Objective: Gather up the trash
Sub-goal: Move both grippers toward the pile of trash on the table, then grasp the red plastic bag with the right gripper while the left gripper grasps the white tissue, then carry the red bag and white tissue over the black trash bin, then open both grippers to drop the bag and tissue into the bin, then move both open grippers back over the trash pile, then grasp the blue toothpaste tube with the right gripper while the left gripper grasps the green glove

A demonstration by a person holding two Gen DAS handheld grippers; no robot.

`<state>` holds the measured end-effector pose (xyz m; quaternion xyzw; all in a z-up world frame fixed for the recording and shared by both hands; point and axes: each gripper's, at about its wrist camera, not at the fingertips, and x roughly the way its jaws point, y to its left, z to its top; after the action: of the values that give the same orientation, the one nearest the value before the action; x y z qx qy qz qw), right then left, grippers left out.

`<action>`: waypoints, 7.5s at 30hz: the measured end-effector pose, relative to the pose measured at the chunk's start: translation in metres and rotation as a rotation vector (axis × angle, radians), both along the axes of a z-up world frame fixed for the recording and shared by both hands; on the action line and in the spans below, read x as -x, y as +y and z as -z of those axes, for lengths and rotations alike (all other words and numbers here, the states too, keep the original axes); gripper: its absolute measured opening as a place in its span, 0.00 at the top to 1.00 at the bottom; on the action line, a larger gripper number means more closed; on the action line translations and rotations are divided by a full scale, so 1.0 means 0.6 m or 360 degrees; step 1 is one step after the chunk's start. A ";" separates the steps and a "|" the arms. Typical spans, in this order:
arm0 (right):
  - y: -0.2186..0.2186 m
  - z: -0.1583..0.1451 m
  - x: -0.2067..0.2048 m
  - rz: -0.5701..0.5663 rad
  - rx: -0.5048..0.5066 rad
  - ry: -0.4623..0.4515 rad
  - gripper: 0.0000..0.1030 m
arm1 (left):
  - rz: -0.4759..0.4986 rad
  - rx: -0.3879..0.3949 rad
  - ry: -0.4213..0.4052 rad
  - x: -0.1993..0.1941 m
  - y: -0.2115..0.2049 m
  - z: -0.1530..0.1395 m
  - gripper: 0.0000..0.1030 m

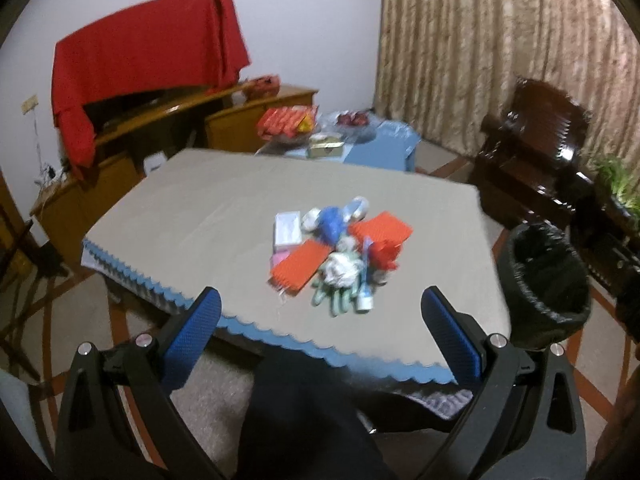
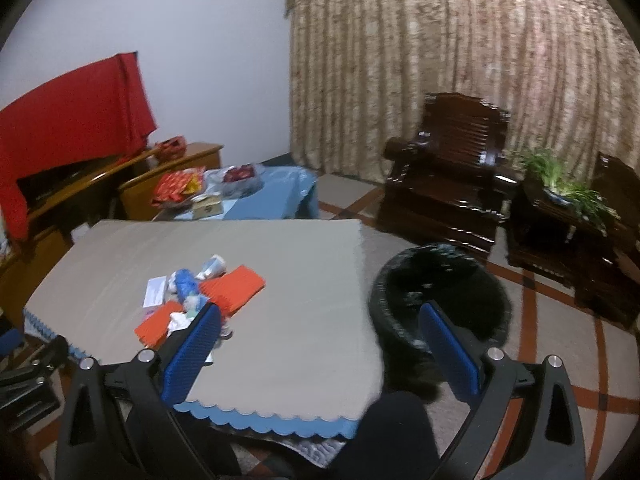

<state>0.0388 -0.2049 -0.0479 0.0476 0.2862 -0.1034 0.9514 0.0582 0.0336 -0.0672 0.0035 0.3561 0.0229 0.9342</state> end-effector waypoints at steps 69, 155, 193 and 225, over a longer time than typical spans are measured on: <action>0.077 0.332 -0.417 -0.0555 -0.0352 0.0445 0.75 | 0.0157 0.0091 0.0508 -0.379 -0.013 0.368 0.63; -0.585 0.338 -0.220 0.0069 -0.0334 0.0538 0.53 | 0.0619 -0.0016 0.0324 -0.311 -0.616 0.273 0.27; 0.212 0.359 -0.348 -0.0684 -0.0196 0.0513 0.49 | 0.0076 -0.0070 0.0174 -0.281 0.098 0.298 0.23; 0.155 0.366 -0.369 -0.0679 -0.0289 0.0524 0.94 | 0.0261 -0.0024 0.0330 -0.351 -0.009 0.377 0.23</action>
<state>0.2602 -0.1119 -0.2677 0.0537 0.4486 0.1190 0.8842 0.2690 0.0284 -0.2935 0.0419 0.4491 -0.0513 0.8910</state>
